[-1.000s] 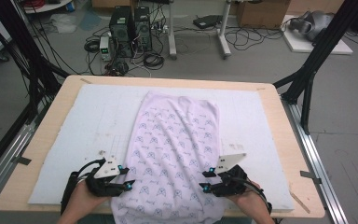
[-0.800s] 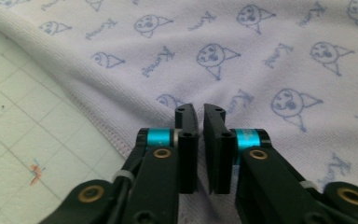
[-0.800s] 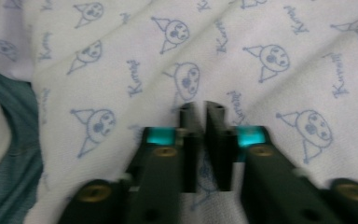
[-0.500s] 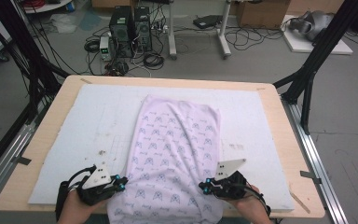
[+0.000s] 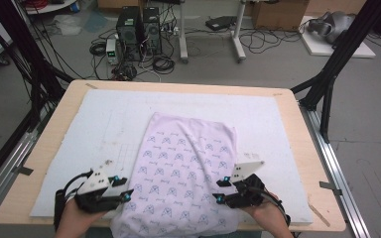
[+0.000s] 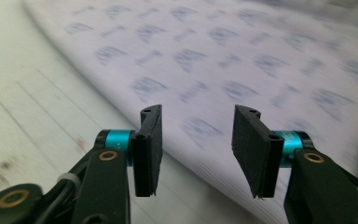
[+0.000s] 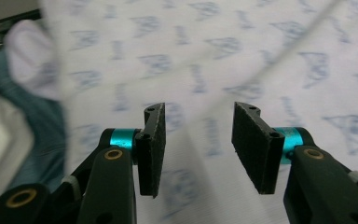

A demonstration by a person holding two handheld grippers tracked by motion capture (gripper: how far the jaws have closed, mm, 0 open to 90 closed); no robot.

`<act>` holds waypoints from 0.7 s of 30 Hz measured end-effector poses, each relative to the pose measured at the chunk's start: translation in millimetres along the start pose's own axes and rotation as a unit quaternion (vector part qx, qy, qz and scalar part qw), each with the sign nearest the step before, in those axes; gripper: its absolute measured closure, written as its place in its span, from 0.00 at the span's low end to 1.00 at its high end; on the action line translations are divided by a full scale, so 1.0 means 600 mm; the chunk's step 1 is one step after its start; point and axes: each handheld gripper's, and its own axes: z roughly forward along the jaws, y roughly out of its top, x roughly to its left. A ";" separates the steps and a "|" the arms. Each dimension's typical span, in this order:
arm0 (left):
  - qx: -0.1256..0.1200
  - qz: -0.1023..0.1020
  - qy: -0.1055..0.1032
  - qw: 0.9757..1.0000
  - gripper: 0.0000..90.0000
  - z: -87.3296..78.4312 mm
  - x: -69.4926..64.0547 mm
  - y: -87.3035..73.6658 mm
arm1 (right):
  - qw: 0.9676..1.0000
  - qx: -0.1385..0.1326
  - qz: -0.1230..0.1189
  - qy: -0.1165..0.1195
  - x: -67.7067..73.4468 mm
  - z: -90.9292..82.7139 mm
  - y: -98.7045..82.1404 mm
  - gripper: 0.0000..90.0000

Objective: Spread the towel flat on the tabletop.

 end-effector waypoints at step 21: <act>0.025 0.028 -0.028 0.999 0.97 0.108 -0.027 0.080 | 0.999 0.016 0.027 -0.044 -0.039 0.032 -0.021 0.70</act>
